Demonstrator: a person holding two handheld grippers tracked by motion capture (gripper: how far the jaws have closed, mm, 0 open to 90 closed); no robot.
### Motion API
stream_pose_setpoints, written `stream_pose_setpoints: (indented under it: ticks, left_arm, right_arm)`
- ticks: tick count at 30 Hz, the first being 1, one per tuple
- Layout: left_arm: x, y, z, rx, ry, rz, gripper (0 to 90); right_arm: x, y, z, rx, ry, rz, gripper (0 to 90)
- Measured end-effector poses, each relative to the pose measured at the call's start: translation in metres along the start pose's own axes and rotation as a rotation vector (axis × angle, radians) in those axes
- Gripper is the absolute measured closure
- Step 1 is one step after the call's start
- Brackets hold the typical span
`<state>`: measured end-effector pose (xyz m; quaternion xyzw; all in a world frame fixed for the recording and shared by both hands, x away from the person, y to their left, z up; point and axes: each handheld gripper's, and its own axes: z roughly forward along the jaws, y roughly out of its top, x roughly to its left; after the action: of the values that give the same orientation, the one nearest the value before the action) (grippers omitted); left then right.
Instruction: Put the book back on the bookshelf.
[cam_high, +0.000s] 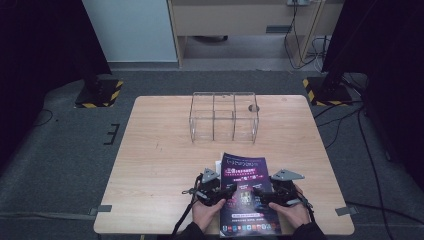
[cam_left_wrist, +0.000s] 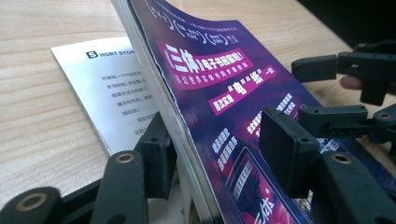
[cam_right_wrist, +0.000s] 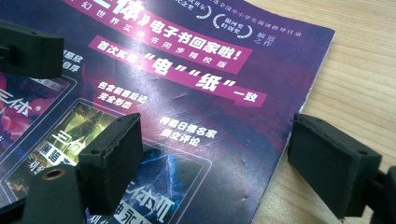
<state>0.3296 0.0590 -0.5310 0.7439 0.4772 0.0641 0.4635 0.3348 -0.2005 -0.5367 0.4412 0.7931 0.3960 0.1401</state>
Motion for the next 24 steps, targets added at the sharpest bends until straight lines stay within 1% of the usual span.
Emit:
stream_pose_setpoints:
  ticks: [2, 4, 7, 10, 12, 15, 17, 19, 23, 24]
  left_arm:
    - [0.001, 0.001, 0.001, 0.009, 0.016, 0.001, 52.9]
    - [0.002, 0.002, 0.001, 0.016, 0.021, -0.009, 57.1]
    - [0.002, 0.004, 0.002, 0.029, 0.033, -0.003, 61.3]
    - [-0.001, 0.006, 0.001, 0.037, 0.051, 0.010, 65.8]
    - [-0.003, 0.008, 0.000, 0.031, 0.056, 0.014, 71.1]
    - [-0.007, 0.010, -0.002, 0.025, 0.065, 0.051, 76.6]
    - [-0.010, 0.011, -0.004, 0.015, 0.061, 0.064, 78.7]
    - [-0.010, 0.012, -0.006, 0.000, 0.047, 0.064, 80.3]
    - [-0.011, 0.016, -0.010, -0.033, 0.016, 0.056, 83.5]
    - [-0.012, 0.017, -0.011, -0.032, 0.011, 0.064, 83.6]
  right_arm:
    - [0.000, 0.000, 0.000, 0.000, 0.000, 0.000, 18.1]
    - [0.000, 0.000, 0.000, 0.001, 0.000, 0.006, 18.1]
    - [0.000, 0.000, 0.000, 0.000, 0.000, 0.003, 18.1]
    - [-0.001, 0.000, 0.000, 0.000, 0.004, -0.002, 18.1]
    - [-0.001, 0.000, 0.000, 0.000, 0.003, 0.003, 18.9]
    - [-0.001, 0.000, -0.001, -0.002, 0.008, 0.017, 20.1]
    - [-0.002, -0.001, -0.002, -0.005, 0.014, 0.018, 20.2]
    - [-0.003, -0.001, -0.002, -0.012, 0.016, 0.026, 20.4]
    - [-0.003, -0.001, -0.004, -0.021, 0.022, 0.019, 19.9]
    - [-0.003, 0.000, -0.005, -0.028, 0.020, 0.021, 19.7]
